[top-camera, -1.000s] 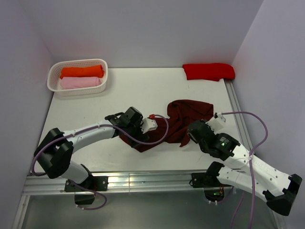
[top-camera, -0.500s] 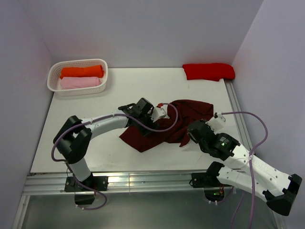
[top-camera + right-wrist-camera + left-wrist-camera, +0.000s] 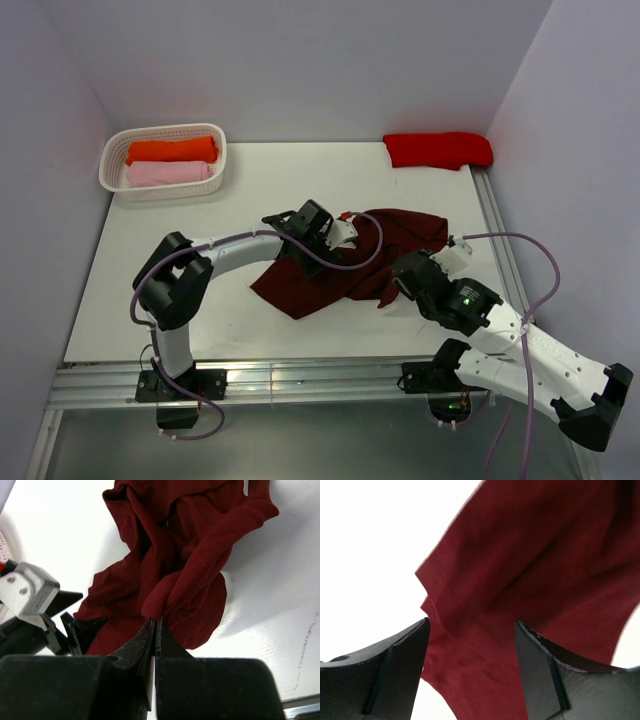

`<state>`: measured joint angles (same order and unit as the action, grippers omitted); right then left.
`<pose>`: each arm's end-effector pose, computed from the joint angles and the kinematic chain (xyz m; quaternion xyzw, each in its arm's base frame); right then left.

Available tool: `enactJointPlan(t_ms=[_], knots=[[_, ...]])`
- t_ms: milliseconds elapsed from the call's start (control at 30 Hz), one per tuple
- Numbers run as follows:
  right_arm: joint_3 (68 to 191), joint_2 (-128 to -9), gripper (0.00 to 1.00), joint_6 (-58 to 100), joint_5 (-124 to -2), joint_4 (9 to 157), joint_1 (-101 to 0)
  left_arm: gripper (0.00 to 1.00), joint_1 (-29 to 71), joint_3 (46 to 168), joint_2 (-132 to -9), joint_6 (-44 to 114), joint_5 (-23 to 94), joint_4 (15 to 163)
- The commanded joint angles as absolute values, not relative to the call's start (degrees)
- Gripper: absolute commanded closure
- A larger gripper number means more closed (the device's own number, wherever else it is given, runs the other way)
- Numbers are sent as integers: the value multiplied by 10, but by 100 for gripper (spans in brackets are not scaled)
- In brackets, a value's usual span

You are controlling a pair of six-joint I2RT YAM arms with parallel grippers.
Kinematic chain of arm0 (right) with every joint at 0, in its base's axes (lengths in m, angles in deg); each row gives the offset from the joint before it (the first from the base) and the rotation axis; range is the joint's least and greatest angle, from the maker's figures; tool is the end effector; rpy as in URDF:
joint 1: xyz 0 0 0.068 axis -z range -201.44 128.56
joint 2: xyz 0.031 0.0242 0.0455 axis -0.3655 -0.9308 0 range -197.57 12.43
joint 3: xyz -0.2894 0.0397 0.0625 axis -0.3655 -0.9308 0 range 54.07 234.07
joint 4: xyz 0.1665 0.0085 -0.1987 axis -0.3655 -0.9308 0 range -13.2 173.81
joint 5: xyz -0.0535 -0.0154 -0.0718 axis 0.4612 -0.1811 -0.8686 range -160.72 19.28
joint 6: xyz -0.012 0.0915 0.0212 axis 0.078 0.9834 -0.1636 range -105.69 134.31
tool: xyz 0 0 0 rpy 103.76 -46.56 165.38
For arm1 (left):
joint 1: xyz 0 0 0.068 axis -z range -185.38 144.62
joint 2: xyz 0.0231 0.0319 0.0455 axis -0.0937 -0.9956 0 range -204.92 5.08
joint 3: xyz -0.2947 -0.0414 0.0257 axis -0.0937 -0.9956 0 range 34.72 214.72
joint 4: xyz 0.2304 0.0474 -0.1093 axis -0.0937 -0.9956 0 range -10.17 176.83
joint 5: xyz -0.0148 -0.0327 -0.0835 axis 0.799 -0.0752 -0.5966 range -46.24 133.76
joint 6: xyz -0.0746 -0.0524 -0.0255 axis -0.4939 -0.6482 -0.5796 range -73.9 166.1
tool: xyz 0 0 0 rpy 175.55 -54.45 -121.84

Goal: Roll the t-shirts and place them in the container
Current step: Flatten the tshirt

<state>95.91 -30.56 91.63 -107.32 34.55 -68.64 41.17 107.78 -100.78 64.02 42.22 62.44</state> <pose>0.1341 0.0696 0.2569 0.3348 0.8350 0.1472 0.4112 0.2889 -0.3083 0.1780 0.5148 0.8094 -0.0823 0.2705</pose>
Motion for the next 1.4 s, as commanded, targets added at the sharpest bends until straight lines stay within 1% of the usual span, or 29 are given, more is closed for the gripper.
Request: enactJointPlan(t_ms=[0,33,133,167,200,233,267,300,333,367,467,567,700,733,800,833,900,967,1033,1100,1200,1233,1267,1300,1333,1367], knots=[[974,-312,100,909,-1090,356,-682,27,404,1121,-1033,661,424,631],[976,-313,100,909,-1090,354,-681,28,400,1126,-1038,661,419,629],[976,-316,100,907,-1092,351,-681,35,383,1151,-1057,668,381,609],[976,-316,100,905,-1091,351,-680,41,380,1161,-1059,672,372,596],[977,-316,100,904,-1092,350,-679,44,374,1163,-1064,681,361,594],[977,-315,100,905,-1092,349,-678,49,372,1168,-1064,685,358,590],[980,-315,100,903,-1093,344,-678,70,369,1173,-1066,690,356,585],[984,-311,100,905,-1096,340,-676,83,363,1179,-1069,690,358,581],[988,-309,100,905,-1100,326,-675,100,358,1196,-1069,689,358,579],[998,-301,100,908,-1104,316,-676,100,339,1209,-1071,682,350,575],[1020,-278,100,917,-1122,275,-671,100,288,1286,-1090,655,333,550],[1047,-250,100,915,-1139,230,-655,100,243,1368,-1128,628,382,538],[1092,-218,100,902,-1163,183,-627,100,204,1472,-1189,617,474,528],[1103,-214,100,895,-1170,170,-615,100,197,1518,-1205,619,511,519],[1136,-215,100,887,-1180,153,-605,100,178,1572,-1258,620,532,497],[1146,-218,100,883,-1188,139,-601,100,172,1625,-1276,619,549,476],[1172,-229,100,882,-1197,127,-597,100,155,1671,-1322,618,558,463],[1180,-239,100,872,-1197,129,-596,100,146,1667,-1339,626,571,475],[1177,-246,100,860,-1189,147,-595,100,144,1634,-1338,631,569,492],[1169,-259,100,856,-1179,152,-592,99,143,1633,-1339,625,562,496],[1152,-268,100,851,-1166,168,-591,78,139,1684,-1356,609,522,455],[1143,-269,100,847,-1163,180,-590,59,138,1692,-1351,603,509,446],[1140,-269,100,841,-1159,185,-587,49,138,1694,-1345,601,501,440],[1137,-272,100,837,-1154,189,-586,42,138,1687,-1334,600,477,432],[1132,-277,100,832,-1150,199,-581,33,138,1678,-1306,597,465,428],[1130,-281,100,822,-1147,204,-577,29,136,1665,-1288,595,451,424]])
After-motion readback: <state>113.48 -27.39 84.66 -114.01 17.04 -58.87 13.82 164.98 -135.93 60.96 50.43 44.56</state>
